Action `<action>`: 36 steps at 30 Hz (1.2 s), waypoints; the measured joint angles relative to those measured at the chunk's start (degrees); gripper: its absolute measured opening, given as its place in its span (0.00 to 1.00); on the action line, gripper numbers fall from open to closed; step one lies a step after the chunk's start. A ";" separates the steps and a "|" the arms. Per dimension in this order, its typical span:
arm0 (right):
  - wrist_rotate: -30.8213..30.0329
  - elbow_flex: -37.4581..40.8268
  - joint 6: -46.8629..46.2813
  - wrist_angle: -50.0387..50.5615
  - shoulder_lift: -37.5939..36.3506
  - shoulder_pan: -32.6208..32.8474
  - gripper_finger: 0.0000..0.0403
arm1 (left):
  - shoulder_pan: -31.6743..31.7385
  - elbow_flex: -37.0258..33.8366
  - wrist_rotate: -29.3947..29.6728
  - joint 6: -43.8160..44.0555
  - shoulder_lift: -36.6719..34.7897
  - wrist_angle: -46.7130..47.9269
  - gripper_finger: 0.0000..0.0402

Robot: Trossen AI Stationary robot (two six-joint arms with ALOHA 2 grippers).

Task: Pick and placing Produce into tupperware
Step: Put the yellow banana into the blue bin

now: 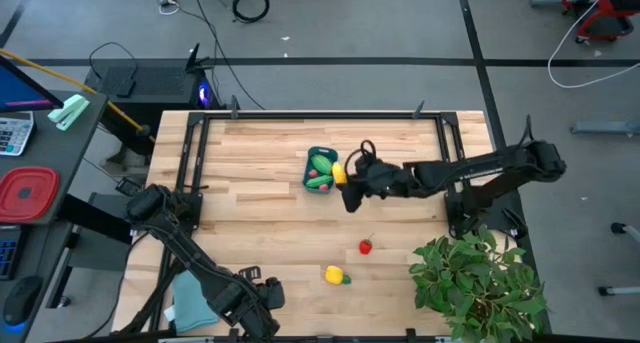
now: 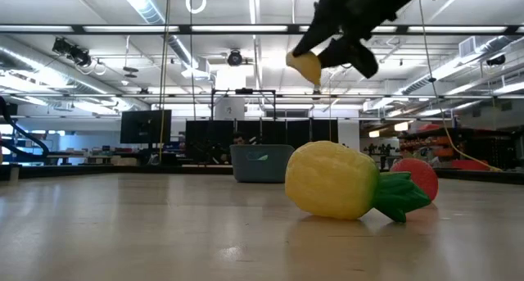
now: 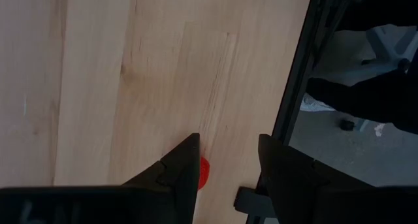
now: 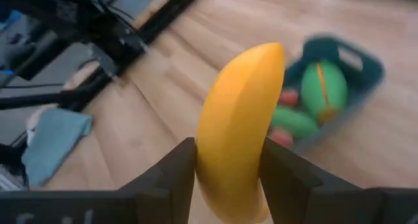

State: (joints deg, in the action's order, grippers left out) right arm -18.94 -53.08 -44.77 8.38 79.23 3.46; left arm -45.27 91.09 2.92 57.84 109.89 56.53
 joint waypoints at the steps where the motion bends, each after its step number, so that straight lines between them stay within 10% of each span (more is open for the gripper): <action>1: 0.31 0.00 1.82 -1.22 0.58 -1.07 0.39 | 0.08 0.00 -0.02 0.03 0.00 0.02 0.40; 15: 9.43 -6.23 17.92 -10.04 15.57 -9.49 0.38 | 0.10 0.00 0.07 -0.63 0.00 0.07 0.36; 26: 9.12 -33.71 24.60 25.15 30.81 -8.68 0.38 | 2.12 0.00 3.96 -1.65 0.00 0.60 0.35; 36: 14.33 -35.63 26.33 31.22 30.98 -9.18 0.38 | 3.97 0.00 5.88 7.78 0.00 14.87 0.46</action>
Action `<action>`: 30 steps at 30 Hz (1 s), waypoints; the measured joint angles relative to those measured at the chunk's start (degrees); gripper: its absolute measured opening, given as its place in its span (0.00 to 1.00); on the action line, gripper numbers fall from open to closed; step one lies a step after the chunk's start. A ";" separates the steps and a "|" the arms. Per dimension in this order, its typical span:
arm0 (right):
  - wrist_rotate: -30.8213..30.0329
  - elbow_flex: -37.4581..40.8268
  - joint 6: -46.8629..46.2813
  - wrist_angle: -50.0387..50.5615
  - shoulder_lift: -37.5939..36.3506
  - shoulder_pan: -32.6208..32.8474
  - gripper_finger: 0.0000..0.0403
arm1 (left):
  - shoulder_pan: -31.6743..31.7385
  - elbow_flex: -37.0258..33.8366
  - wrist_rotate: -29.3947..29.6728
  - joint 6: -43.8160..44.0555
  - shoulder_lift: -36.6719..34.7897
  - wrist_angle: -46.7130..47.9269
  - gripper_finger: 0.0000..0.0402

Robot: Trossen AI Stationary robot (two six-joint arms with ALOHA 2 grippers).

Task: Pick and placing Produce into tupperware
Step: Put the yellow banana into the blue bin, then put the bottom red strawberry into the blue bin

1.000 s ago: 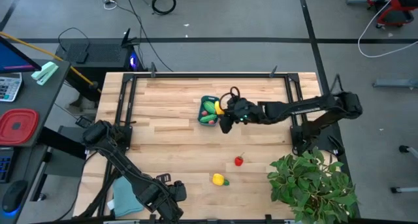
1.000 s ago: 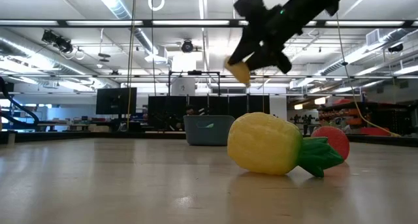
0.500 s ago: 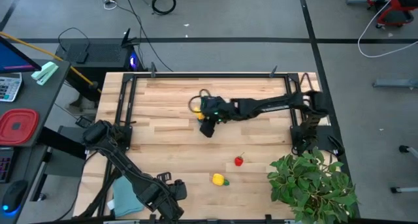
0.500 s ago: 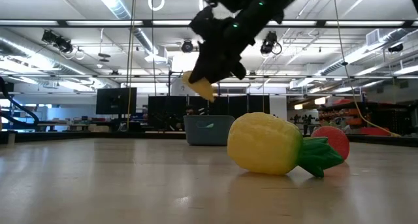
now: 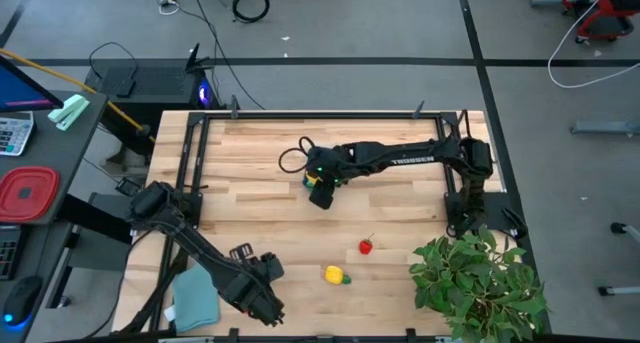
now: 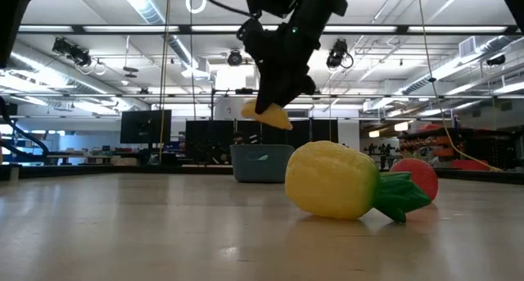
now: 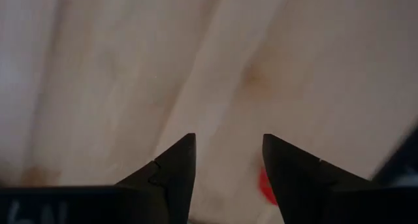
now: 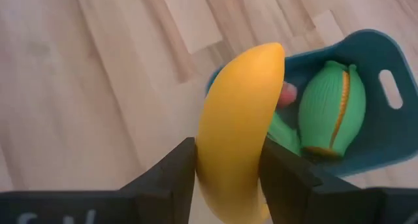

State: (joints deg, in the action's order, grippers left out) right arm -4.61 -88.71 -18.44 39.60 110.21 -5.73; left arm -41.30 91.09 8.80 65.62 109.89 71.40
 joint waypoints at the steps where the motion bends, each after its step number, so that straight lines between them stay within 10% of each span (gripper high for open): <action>1: 0.07 0.00 0.67 -0.17 0.36 -0.24 0.38 | 0.00 0.00 0.00 0.14 0.00 0.99 0.46; 30: -4.77 0.04 8.18 -1.76 3.20 -0.16 0.58 | -0.20 0.00 0.00 -3.39 0.00 1.39 0.46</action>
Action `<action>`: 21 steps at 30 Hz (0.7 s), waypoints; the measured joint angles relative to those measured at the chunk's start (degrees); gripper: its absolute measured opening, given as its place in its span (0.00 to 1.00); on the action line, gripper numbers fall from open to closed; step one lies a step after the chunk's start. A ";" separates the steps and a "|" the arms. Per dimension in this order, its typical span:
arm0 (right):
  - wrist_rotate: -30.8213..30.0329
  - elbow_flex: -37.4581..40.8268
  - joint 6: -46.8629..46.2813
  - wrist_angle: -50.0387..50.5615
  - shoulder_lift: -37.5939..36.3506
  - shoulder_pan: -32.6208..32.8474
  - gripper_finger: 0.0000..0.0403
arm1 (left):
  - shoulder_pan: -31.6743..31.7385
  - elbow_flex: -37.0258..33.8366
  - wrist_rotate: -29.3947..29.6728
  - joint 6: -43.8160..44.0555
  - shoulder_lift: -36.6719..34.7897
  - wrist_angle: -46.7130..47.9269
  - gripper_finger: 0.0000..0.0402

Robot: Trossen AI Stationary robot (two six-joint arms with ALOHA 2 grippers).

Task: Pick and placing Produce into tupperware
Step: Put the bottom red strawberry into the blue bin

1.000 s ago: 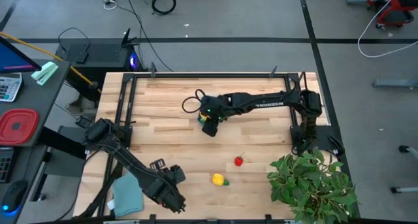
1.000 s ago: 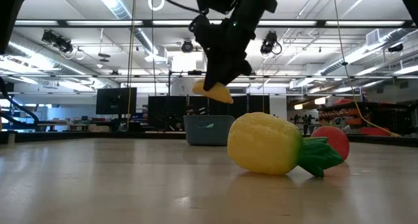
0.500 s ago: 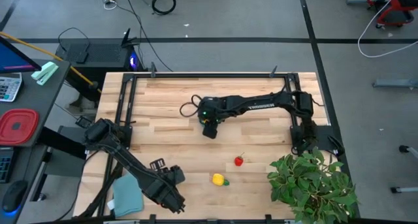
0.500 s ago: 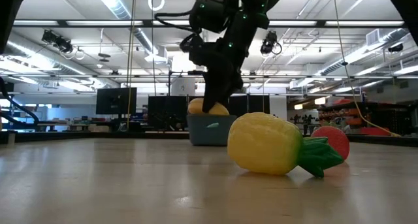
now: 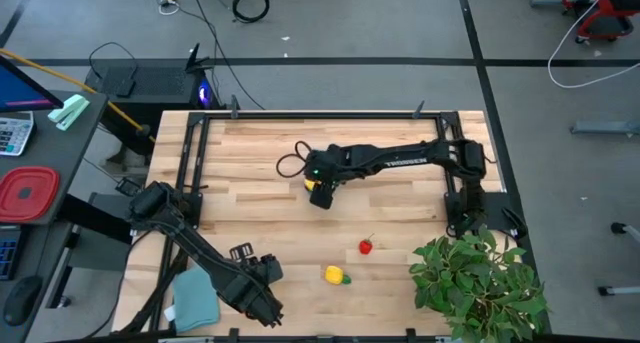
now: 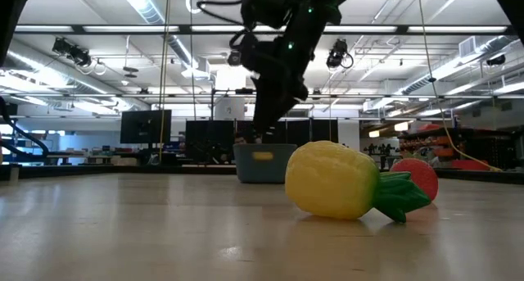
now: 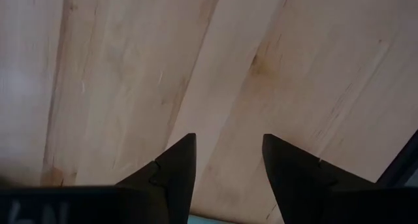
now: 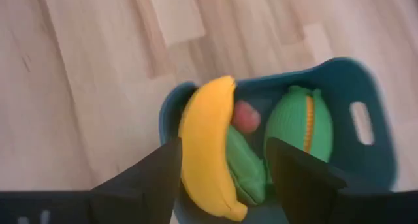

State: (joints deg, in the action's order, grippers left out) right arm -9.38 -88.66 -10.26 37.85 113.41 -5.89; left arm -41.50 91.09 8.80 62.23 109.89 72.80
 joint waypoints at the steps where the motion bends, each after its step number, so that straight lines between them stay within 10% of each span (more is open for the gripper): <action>1: -0.06 0.00 -0.63 0.01 -0.79 0.00 0.58 | 0.00 0.00 -0.02 -0.35 0.00 0.08 0.46; 7: 0.18 0.00 -8.09 1.17 -9.07 0.65 0.56 | 0.58 0.00 -0.99 -7.66 0.00 -0.04 0.47; 12: 0.45 0.00 -11.74 2.95 -17.80 3.59 0.53 | 0.90 0.00 -12.78 -9.04 0.00 -0.84 0.46; 21: -2.83 0.00 -11.83 3.04 -28.32 11.68 0.51 | -4.44 0.00 -18.78 10.59 0.00 -11.46 0.43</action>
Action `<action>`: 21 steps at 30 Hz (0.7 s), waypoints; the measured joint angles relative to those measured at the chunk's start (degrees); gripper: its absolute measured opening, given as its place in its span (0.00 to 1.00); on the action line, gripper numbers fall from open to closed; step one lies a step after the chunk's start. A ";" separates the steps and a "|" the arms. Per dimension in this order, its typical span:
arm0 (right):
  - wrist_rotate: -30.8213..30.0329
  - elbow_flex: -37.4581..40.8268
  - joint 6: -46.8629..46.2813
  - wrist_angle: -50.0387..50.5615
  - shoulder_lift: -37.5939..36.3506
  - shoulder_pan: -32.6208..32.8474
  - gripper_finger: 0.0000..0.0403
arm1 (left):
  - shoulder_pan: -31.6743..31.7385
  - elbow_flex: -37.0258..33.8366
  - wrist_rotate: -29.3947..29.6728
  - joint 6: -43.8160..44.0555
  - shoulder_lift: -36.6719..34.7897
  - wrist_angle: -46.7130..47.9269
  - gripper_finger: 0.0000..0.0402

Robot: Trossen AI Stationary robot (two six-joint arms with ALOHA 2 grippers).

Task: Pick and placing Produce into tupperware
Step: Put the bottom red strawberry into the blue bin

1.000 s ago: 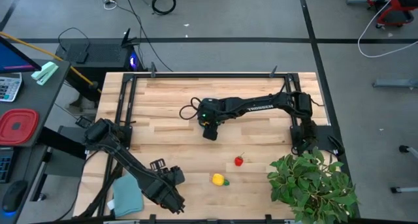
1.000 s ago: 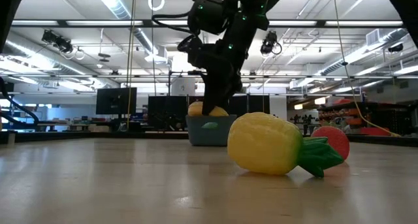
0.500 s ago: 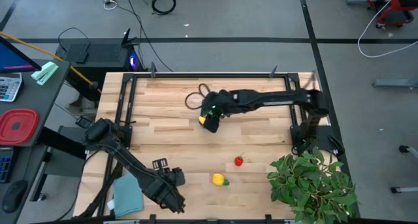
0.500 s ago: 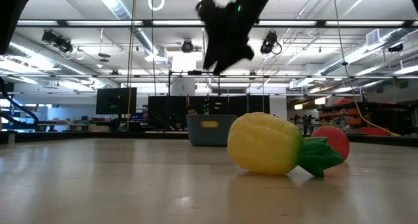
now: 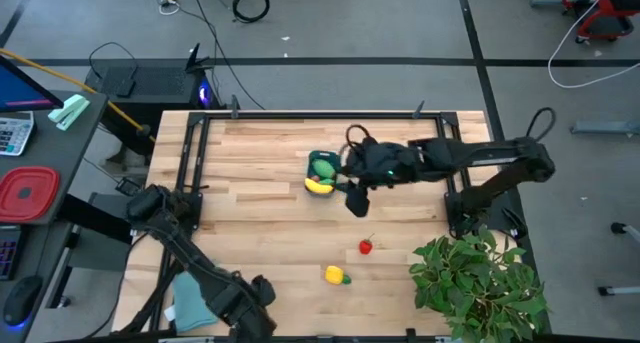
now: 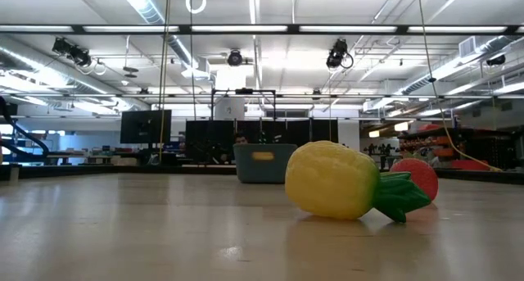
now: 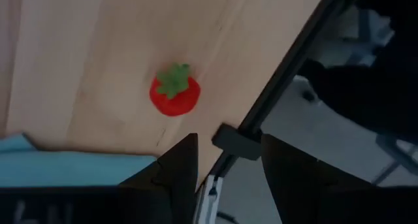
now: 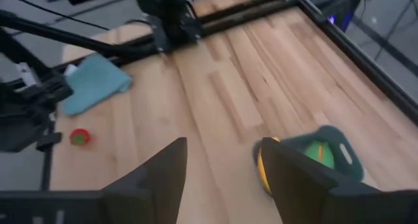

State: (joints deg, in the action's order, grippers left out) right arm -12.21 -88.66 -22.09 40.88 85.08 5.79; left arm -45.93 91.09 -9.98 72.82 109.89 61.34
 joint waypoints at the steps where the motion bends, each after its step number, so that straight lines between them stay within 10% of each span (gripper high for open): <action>1: -0.88 0.00 0.04 0.01 -0.37 1.00 0.51 | -0.77 0.00 1.17 1.71 0.00 -0.06 0.44; 21: -3.54 0.00 -0.36 1.69 0.80 8.21 0.51 | -7.45 -8.18 13.07 6.62 0.04 -5.14 0.55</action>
State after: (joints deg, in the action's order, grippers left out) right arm -15.75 -88.66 -22.45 42.57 85.89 14.00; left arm -53.39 82.91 3.09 79.44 109.93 56.19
